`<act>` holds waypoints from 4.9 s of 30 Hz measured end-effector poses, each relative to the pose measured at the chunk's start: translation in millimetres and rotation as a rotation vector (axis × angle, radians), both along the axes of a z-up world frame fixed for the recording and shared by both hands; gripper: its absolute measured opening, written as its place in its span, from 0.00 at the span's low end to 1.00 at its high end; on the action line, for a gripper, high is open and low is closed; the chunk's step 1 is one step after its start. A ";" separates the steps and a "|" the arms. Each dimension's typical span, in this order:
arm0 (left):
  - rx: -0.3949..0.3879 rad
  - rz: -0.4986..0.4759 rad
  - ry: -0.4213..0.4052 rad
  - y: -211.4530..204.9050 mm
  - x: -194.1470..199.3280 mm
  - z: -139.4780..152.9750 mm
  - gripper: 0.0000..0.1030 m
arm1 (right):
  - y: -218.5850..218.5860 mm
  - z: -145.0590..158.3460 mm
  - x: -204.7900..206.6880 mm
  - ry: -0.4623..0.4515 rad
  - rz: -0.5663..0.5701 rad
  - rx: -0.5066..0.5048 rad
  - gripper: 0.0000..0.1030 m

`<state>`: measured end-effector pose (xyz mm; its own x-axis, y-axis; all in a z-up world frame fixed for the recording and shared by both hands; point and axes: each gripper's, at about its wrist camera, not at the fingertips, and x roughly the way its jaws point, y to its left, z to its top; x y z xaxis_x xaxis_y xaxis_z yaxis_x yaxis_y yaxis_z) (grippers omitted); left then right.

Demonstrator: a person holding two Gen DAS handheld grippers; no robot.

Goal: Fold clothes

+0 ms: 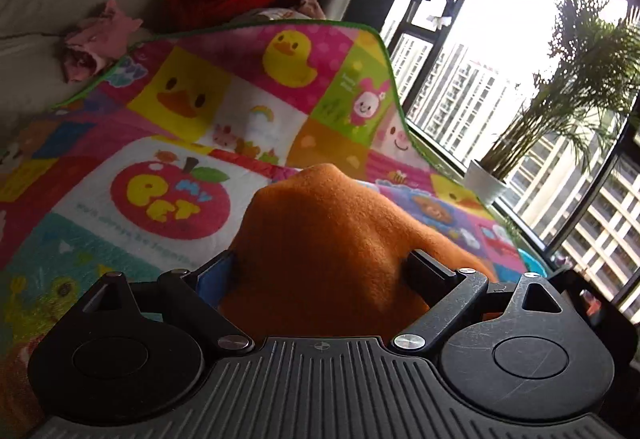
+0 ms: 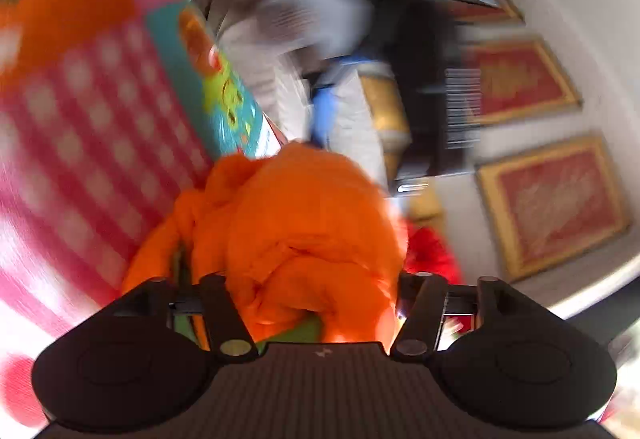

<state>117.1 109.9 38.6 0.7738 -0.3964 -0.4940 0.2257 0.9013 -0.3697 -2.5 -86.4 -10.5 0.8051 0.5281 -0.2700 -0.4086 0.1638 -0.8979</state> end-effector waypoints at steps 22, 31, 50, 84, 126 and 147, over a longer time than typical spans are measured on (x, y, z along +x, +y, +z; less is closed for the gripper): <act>-0.037 0.003 0.037 21.0 -7.5 -29.3 0.98 | -88.6 78.2 108.1 0.966 -0.401 0.840 1.00; -0.130 0.060 0.112 38.5 -14.9 -54.6 0.98 | -53.6 21.7 83.0 0.805 -0.463 0.735 1.00; -0.216 0.044 0.060 10.6 18.3 -58.4 1.00 | -92.1 -12.6 115.1 1.154 -0.557 1.141 1.00; -0.338 0.019 0.027 23.6 16.5 -78.7 1.00 | -93.7 -16.8 115.5 1.181 -0.531 1.192 1.00; -0.086 -0.060 0.139 9.0 -12.2 -39.6 1.00 | -62.1 32.3 148.9 0.921 -0.366 0.880 1.00; -0.180 -0.206 0.030 -51.8 25.0 11.3 0.99 | -116.1 20.1 146.2 0.971 -0.414 0.981 1.00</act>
<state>142.2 58.1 49.9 0.6535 -0.6278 -0.4228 0.3842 0.7565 -0.5293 143.7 -202.4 9.5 0.6559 0.5970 -0.4619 -0.5529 0.7966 0.2446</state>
